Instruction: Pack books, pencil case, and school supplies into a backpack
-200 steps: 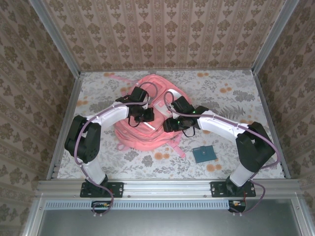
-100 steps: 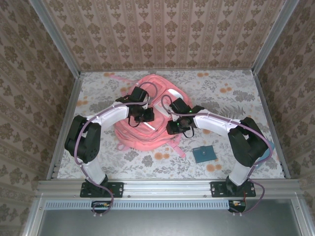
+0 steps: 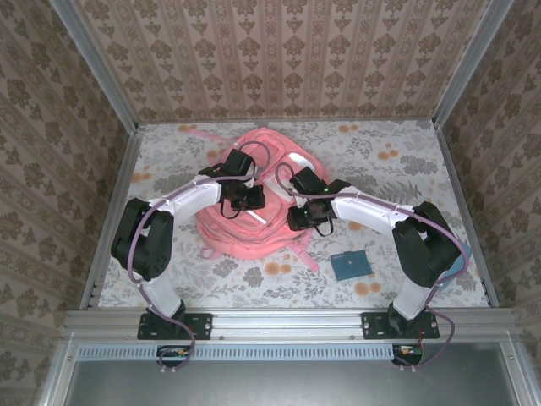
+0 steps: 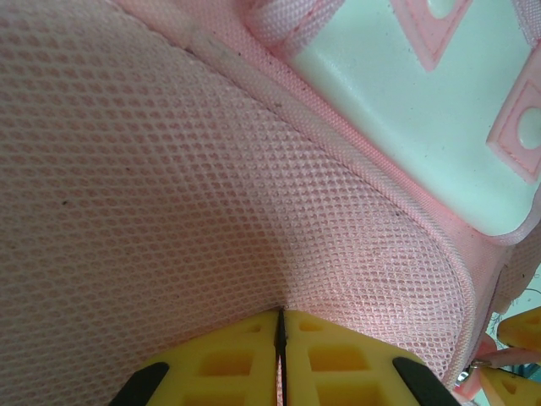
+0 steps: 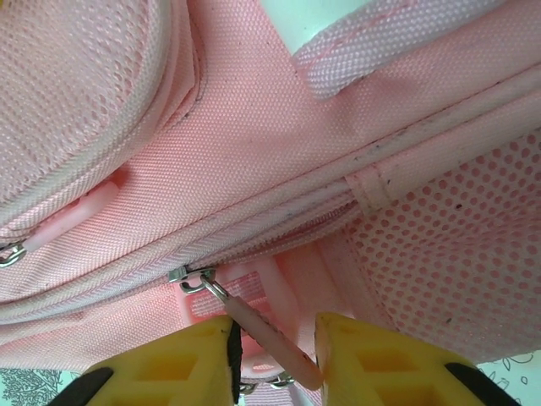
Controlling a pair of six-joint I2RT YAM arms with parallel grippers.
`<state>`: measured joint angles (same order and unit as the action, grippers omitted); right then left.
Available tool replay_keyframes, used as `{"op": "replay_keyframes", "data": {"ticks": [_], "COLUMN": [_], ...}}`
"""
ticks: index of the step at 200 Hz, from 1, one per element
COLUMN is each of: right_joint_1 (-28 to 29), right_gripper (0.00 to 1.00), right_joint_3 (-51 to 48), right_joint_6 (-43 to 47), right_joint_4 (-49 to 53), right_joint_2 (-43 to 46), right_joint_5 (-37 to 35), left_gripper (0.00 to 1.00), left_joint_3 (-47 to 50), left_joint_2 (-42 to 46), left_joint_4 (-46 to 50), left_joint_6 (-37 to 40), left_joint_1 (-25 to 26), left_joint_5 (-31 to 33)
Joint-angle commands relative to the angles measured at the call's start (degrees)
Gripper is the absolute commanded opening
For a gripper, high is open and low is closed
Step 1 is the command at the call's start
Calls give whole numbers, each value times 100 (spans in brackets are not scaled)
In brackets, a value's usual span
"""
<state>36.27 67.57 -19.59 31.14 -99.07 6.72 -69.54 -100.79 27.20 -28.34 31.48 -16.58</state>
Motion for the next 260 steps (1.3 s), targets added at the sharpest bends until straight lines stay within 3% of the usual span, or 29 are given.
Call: {"op": "replay_keyframes", "data": {"ticks": [1,51,89,122,211,234,247,260], "right_joint_1": [64,291,656,839,1091,1072,995,858], "right_gripper": [23,0,0,0,0,0,12,27], "right_joint_3": [177,247,0,-399,-1162,-1336,-1424,-1613], "right_joint_6": [70,133,258,251,-199,-458,-744,-1122], "right_joint_4": [272,389,15,-559,-2033,-2261,-2226,-2326], "right_joint_2": [45,136,357,538,779,975,1146,1392], "right_joint_5": [-242,-329,28,320,1190,1030,824,709], "left_gripper": [10,10,8,0,0,0,0,8], "left_joint_3": [60,52,4,183,463,415,383,368], "left_joint_2": [-237,-307,-459,-588,-646,-462,-259,-5], "left_joint_4": [108,36,-147,-489,-1223,-1280,-1254,-1203], "left_joint_6": [-86,-175,-561,-1010,-1717,-1719,-1701,-1655], "left_joint_1": [16,24,33,33,24,17,-5,-45], "left_joint_5": [155,136,130,68,-344,-546,-656,-750]}}
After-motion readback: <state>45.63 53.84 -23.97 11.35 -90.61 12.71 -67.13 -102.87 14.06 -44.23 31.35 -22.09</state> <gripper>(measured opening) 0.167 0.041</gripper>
